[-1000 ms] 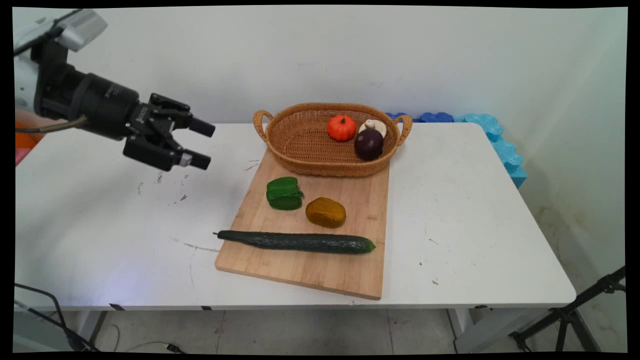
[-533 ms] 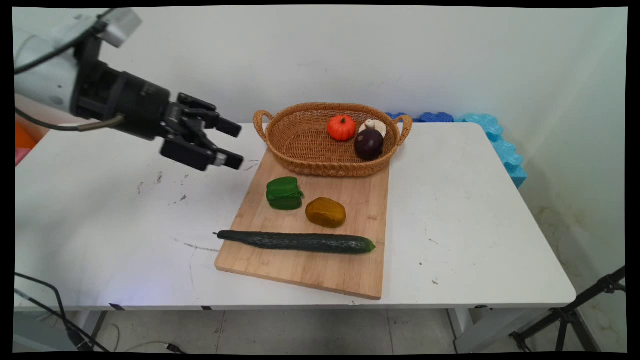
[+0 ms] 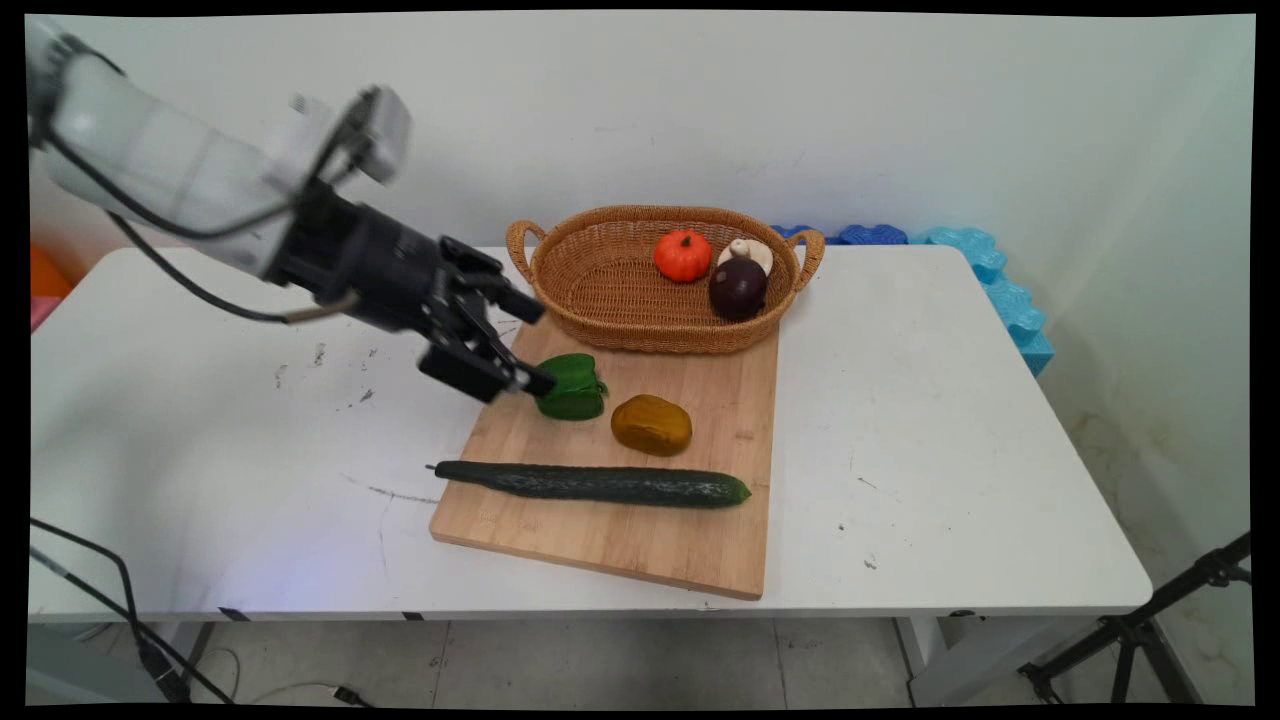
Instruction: Pick up the cucumber from the cutting board
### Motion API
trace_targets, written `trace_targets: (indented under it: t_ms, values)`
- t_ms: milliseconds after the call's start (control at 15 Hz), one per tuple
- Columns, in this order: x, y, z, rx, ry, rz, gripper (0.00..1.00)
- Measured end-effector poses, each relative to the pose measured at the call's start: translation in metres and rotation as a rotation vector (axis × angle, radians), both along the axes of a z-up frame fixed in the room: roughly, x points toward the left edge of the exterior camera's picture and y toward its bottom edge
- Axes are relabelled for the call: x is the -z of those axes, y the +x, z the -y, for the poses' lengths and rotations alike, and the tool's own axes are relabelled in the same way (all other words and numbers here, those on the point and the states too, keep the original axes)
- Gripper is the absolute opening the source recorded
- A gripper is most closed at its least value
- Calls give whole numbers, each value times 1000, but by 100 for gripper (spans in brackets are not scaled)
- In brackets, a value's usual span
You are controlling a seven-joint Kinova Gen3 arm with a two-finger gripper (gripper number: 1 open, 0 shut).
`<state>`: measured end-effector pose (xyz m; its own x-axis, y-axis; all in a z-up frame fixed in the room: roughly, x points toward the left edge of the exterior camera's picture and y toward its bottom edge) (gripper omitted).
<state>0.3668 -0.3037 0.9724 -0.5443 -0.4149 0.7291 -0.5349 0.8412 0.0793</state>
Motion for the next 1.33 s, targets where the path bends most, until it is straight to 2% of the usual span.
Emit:
trace_targets:
  t_ms: [267, 667, 1000, 1333]
  values:
    - [27, -28, 14, 50, -1, 99, 100]
    - [68, -52, 33, 121, -3, 215, 100]
    - [96, -63, 43, 166, -2, 284, 100]
    - [115, -68, 44, 178, 19, 320, 100]
